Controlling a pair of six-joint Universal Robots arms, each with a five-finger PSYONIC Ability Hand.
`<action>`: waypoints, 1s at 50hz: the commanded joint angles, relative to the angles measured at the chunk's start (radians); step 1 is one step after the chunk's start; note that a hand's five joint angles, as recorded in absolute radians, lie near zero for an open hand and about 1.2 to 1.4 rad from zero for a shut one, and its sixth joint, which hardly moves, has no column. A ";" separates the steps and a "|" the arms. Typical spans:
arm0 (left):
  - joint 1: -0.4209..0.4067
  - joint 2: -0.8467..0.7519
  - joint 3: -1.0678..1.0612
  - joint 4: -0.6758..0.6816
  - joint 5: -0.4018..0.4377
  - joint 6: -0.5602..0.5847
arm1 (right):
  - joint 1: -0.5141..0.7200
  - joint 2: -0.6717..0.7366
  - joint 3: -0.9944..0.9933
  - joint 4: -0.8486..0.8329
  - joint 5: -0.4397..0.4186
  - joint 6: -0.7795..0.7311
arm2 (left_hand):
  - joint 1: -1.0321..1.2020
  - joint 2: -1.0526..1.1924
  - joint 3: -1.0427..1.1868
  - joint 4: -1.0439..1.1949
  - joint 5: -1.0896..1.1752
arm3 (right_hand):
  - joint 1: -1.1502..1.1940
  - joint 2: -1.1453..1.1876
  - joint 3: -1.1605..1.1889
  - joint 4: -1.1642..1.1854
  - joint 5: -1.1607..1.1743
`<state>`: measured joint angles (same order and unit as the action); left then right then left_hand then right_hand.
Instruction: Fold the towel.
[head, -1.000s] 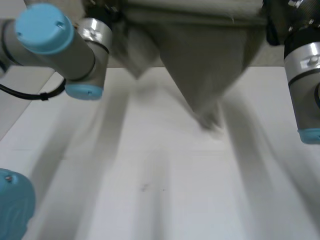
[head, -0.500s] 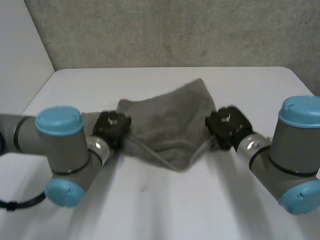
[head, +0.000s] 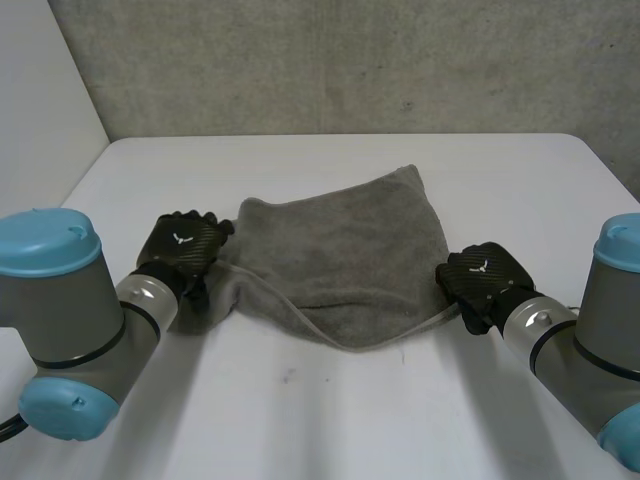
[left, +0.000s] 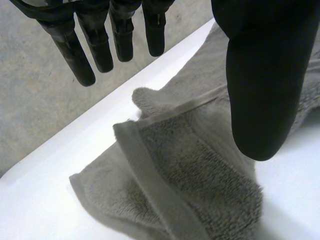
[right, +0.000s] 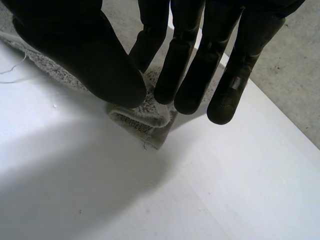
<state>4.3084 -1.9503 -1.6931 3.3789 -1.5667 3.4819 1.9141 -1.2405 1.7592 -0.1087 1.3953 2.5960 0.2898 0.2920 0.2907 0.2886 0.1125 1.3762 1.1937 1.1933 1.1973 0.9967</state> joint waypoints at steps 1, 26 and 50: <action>0.025 -0.021 0.010 -0.001 0.010 0.002 | -0.010 0.019 0.005 -0.019 0.001 0.000 | 0.109 0.106 0.108 0.110 0.111 | 0.020 0.203 0.203 0.199 0.225; 0.054 -0.236 0.247 -0.089 0.102 0.014 | -0.012 0.044 0.022 -0.026 0.001 -0.004 | 0.490 0.488 0.489 0.492 0.493 | 0.020 0.203 0.203 0.199 0.225; 0.054 -0.231 0.256 -0.150 0.077 0.152 | -0.015 0.052 0.003 -0.026 0.005 -0.013 | 1.106 1.104 1.106 1.108 1.109 | 0.020 0.203 0.203 0.199 0.225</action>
<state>4.3627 -2.2078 -1.4295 3.2213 -1.4772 3.6025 1.9006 -1.1894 1.7773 -0.1349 1.3960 2.5840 0.9887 0.9933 0.9917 0.9767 0.7963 1.3762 1.1936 1.1933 1.1973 0.9968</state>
